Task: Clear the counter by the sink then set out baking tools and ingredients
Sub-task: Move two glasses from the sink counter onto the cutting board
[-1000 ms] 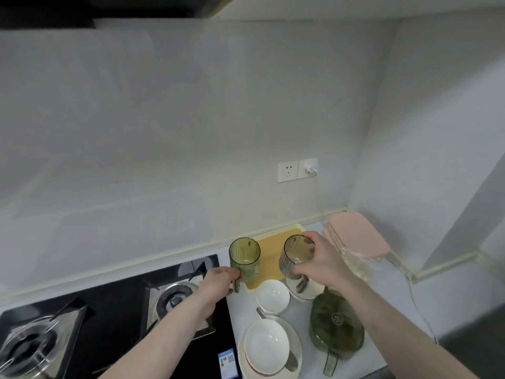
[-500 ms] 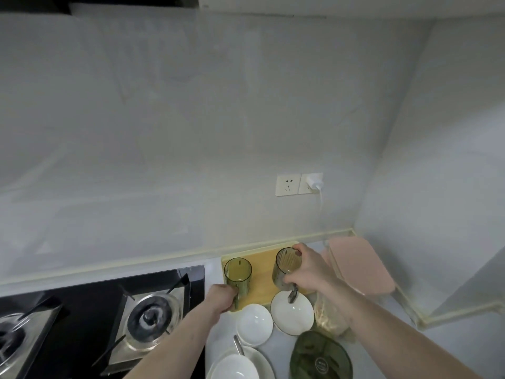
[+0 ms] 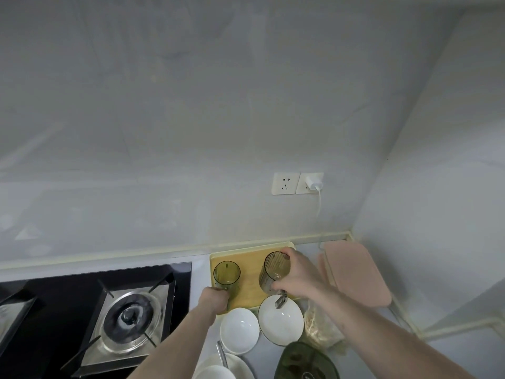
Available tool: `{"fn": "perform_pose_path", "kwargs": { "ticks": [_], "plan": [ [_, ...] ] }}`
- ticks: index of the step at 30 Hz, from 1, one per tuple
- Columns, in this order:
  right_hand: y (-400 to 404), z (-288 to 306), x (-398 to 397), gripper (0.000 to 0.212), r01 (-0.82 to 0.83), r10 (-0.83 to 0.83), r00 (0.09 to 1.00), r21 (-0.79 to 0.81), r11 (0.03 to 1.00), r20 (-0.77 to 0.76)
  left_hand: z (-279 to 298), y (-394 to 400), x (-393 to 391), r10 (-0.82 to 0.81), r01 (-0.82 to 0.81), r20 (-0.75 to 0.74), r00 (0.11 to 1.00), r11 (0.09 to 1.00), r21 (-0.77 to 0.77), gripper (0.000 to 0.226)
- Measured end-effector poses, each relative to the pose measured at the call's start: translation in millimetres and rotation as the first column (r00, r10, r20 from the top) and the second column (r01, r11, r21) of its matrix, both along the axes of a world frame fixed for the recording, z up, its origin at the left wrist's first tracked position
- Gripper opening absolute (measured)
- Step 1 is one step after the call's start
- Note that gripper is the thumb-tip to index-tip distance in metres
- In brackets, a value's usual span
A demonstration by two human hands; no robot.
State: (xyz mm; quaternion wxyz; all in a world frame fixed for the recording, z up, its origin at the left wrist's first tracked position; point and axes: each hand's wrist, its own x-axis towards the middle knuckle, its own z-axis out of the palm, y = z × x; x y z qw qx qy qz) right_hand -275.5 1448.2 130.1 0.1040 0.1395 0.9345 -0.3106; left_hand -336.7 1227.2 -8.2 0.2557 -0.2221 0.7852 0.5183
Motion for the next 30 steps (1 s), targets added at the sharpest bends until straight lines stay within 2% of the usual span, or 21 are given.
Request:
{"fn": "perform_pose_path", "kwargs": {
  "ticks": [6,11,16,23,27,30],
  "plan": [
    [2.1,-7.6,-11.8,0.102,-0.01,0.01,1.0,-0.007,1.0,-0.01,-21.7,-4.3,-2.7,-0.009,0.01,0.018,1.0,1.0,-0.025,0.017],
    [0.1,-15.4,-24.3,0.097,-0.041,0.041,0.999,0.009,0.999,0.003,-27.3,-13.1,-2.3,-0.015,0.014,0.016,1.0,0.999,0.029,0.029],
    [-14.1,-29.5,-39.2,0.1,-0.059,0.058,0.997,0.025,0.998,0.045,-10.6,-16.7,11.4,-0.067,0.068,-0.031,0.997,0.998,0.007,0.03],
    [-35.9,-57.0,-64.0,0.088,-0.087,0.067,0.99,0.163,0.983,0.127,20.8,-38.4,25.7,-0.067,0.062,-0.127,0.99,0.997,-0.044,0.01],
    [-44.6,-72.9,-71.1,0.088,-0.119,0.081,0.982,0.222,0.968,0.17,50.0,-53.9,41.5,-0.027,0.016,-0.196,0.98,0.998,-0.058,0.023],
    [-47.8,-81.7,-74.3,0.088,-0.122,0.081,0.98,0.226,0.966,0.182,73.6,-61.9,55.4,-0.013,0.0,-0.237,0.971,0.998,-0.056,0.018]
  ]
}}
